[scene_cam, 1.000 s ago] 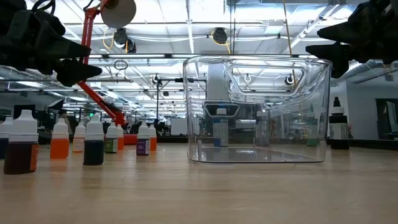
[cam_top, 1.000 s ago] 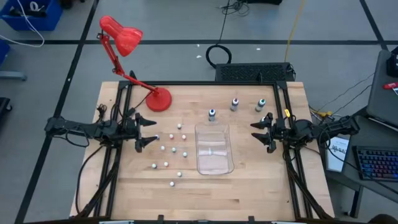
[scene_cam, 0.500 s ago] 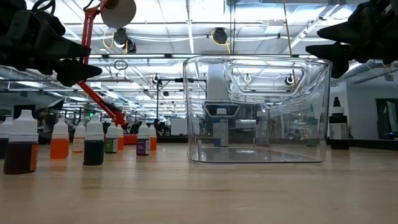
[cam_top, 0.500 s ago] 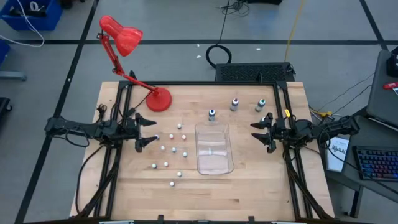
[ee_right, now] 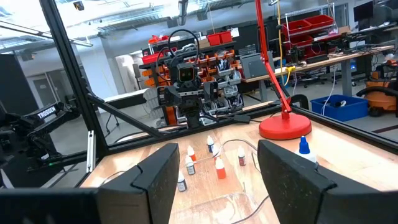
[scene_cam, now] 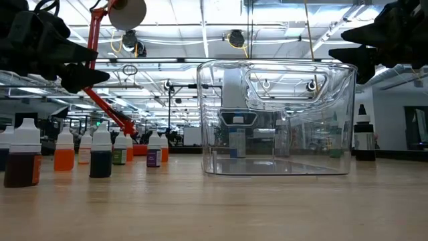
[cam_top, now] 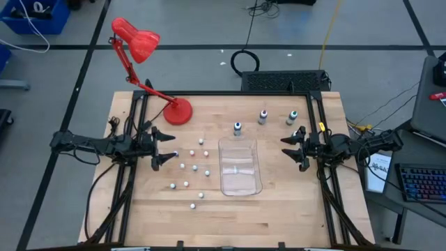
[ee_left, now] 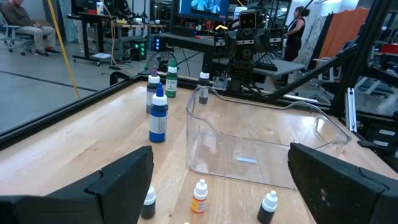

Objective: Pick & Place food coloring

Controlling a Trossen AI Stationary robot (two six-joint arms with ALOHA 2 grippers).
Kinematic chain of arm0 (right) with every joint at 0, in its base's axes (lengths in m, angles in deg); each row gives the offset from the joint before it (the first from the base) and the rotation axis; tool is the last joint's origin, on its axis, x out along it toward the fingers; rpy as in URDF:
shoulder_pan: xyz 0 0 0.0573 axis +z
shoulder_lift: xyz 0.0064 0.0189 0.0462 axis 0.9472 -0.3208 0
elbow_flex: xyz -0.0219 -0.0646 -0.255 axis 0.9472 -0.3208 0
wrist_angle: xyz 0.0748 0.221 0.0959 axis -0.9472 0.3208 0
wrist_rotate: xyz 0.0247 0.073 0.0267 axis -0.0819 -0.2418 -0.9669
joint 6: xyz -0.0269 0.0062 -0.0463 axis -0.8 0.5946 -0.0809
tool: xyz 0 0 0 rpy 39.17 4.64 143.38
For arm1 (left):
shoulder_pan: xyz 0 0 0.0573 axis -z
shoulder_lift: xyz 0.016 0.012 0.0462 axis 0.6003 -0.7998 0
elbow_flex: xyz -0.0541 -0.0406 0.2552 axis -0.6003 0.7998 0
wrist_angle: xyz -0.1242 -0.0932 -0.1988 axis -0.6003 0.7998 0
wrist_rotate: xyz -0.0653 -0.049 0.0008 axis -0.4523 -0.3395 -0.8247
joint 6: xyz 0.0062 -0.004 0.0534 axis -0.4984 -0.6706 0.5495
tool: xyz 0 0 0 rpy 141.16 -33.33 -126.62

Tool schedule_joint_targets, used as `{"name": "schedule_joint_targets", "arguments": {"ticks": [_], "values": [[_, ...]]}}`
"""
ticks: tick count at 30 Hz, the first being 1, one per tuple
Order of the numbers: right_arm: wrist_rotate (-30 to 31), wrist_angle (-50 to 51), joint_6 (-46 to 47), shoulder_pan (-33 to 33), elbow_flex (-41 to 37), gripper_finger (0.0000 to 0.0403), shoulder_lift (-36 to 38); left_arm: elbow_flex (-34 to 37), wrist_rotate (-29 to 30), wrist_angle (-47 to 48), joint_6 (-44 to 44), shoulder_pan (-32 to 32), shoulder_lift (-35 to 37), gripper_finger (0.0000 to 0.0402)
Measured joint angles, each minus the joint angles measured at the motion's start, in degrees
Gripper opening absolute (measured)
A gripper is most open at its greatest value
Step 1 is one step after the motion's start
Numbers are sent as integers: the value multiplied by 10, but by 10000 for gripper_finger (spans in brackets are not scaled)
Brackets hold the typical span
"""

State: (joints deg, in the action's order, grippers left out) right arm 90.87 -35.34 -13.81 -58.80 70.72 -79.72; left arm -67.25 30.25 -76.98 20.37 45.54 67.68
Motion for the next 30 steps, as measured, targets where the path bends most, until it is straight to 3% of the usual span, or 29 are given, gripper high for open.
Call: {"name": "schedule_joint_targets", "arguments": {"ticks": [25,30], "values": [[0,0,0,0,0,206,0,0,0,0,0,0,0,365],[0,-15,39,0,0,206,0,0,0,0,0,0,0,365]]}}
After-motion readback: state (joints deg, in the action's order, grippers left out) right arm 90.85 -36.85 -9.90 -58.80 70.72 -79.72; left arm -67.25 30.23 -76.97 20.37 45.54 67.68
